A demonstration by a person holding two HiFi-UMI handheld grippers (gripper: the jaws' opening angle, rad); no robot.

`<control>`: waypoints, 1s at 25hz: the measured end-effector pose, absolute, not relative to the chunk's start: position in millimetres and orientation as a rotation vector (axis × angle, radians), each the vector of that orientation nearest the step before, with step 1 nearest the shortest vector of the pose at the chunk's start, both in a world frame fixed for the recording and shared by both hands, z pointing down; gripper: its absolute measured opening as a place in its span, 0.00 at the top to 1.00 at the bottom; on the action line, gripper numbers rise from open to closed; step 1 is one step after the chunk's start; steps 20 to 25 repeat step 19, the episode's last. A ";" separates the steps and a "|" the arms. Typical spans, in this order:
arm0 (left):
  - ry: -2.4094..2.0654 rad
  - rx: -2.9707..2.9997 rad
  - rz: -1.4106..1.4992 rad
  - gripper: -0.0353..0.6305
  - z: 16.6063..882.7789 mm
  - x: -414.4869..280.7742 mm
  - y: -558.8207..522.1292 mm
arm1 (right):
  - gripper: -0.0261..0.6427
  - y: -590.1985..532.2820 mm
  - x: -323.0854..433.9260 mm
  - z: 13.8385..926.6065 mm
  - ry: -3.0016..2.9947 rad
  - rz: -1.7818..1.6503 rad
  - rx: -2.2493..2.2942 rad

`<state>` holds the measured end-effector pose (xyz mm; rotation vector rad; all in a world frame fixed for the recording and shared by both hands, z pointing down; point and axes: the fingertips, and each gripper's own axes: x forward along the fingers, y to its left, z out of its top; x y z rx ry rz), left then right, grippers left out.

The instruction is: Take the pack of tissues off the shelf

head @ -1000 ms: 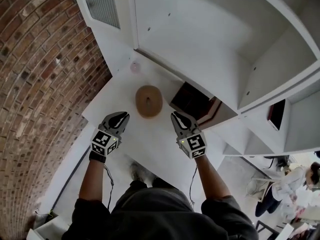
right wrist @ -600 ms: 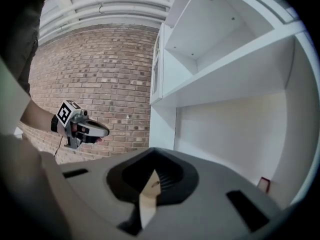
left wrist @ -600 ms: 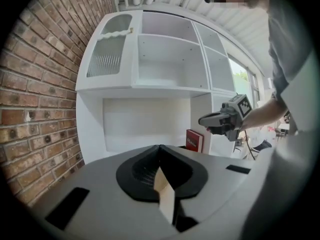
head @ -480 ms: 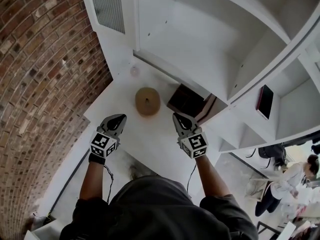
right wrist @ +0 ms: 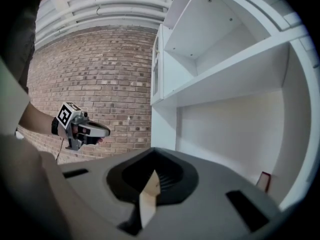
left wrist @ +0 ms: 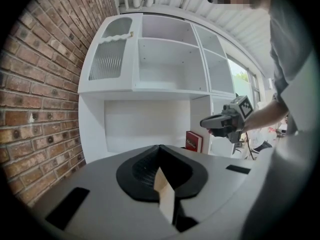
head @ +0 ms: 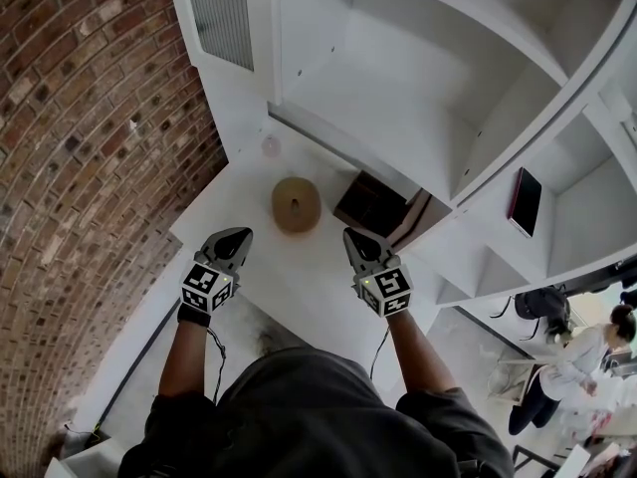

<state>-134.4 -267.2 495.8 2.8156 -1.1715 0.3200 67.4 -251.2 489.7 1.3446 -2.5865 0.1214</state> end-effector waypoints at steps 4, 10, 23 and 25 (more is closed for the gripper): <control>-1.176 2.812 0.322 0.94 496.0 -135.4 -266.6 | 0.96 -251.6 65.0 488.2 -2.597 0.121 1.339; -1.171 2.811 0.326 0.94 496.4 -132.6 -262.7 | 0.96 -251.7 65.9 486.2 -2.614 0.099 1.345; -1.172 2.801 0.335 0.94 497.7 -131.7 -259.2 | 0.96 -249.0 68.8 486.9 -2.613 0.105 1.339; -1.172 2.801 0.335 0.94 497.7 -131.7 -259.2 | 0.96 -249.0 68.8 486.9 -2.613 0.105 1.339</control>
